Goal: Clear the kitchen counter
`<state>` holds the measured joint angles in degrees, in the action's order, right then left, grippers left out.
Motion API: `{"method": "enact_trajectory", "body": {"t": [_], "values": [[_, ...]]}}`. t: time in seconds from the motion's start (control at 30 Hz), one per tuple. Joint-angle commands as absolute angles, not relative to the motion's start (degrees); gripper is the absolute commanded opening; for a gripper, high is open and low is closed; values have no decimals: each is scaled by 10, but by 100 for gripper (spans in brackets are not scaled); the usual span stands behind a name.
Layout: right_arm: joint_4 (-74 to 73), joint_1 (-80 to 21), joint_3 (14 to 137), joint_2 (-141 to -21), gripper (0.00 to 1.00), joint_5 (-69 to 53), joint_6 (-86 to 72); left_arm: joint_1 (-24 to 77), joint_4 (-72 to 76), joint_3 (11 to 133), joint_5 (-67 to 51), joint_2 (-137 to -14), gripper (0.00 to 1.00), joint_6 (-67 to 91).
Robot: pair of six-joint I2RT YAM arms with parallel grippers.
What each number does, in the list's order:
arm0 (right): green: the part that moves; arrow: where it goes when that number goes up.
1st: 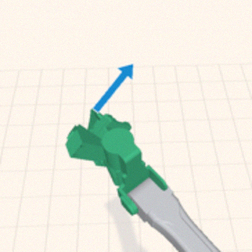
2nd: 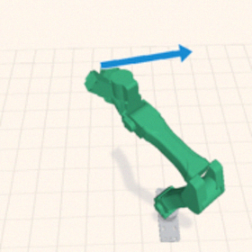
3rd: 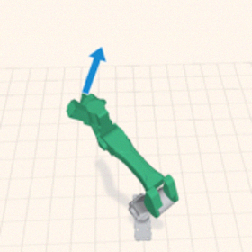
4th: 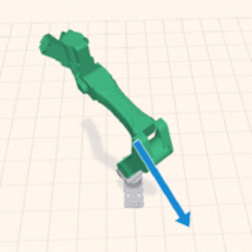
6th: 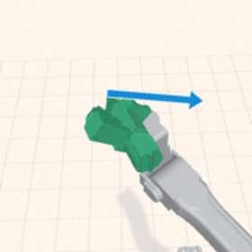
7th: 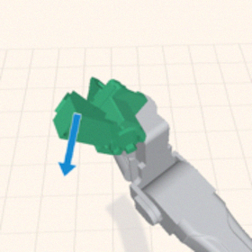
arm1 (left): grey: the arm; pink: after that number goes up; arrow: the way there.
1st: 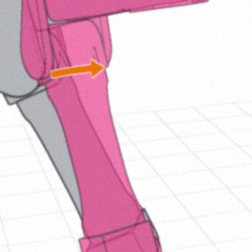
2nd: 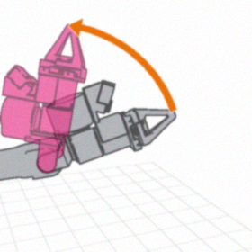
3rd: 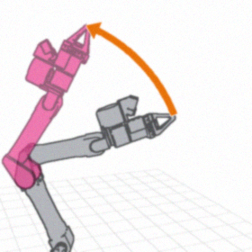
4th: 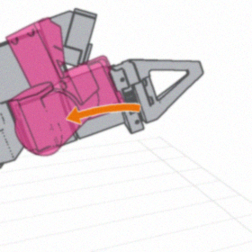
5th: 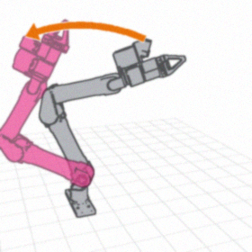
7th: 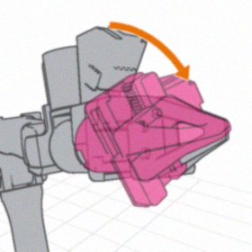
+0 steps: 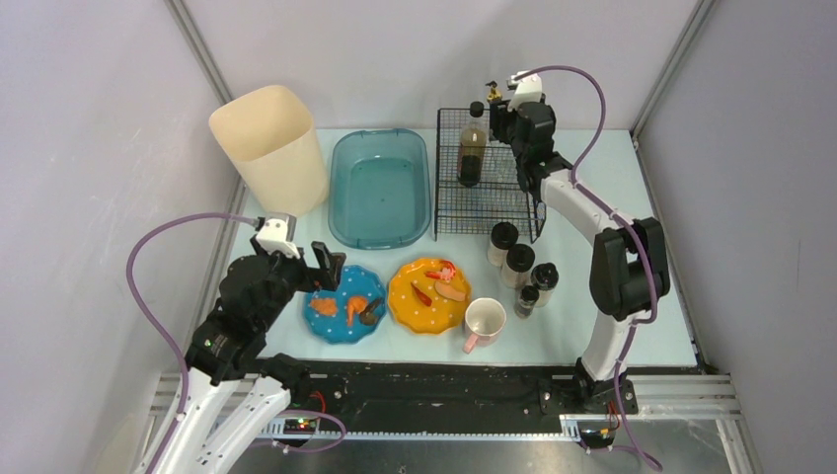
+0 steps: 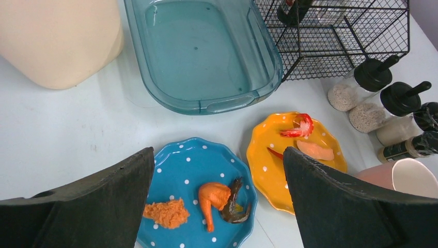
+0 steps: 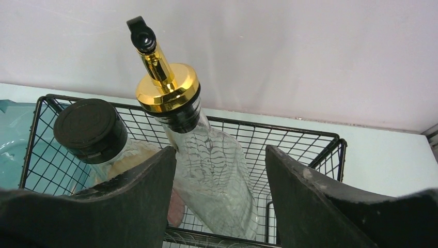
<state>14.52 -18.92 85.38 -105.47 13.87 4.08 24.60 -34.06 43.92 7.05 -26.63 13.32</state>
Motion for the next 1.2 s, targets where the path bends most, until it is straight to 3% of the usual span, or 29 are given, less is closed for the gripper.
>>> {"method": "enact_trajectory", "body": {"t": [0.0,0.33,0.6,0.77,0.97,1.1,1.17], "values": [[186,-187,891,-1073,67,132,34,240,-334,439,62,-269,98,119],[187,-198,914,-1083,60,129,44,240,-334,439,61,-269,98,119],[171,-195,922,-1083,39,148,45,240,-334,439,61,-268,98,120],[179,-186,897,-1067,20,163,40,240,-335,439,60,-269,98,120],[189,-174,869,-1049,8,169,36,240,-334,439,59,-269,98,120],[196,-172,849,-1037,7,177,29,240,-334,439,60,-268,98,120],[200,-173,838,-1032,18,182,29,240,-335,439,60,-268,98,120]]}}
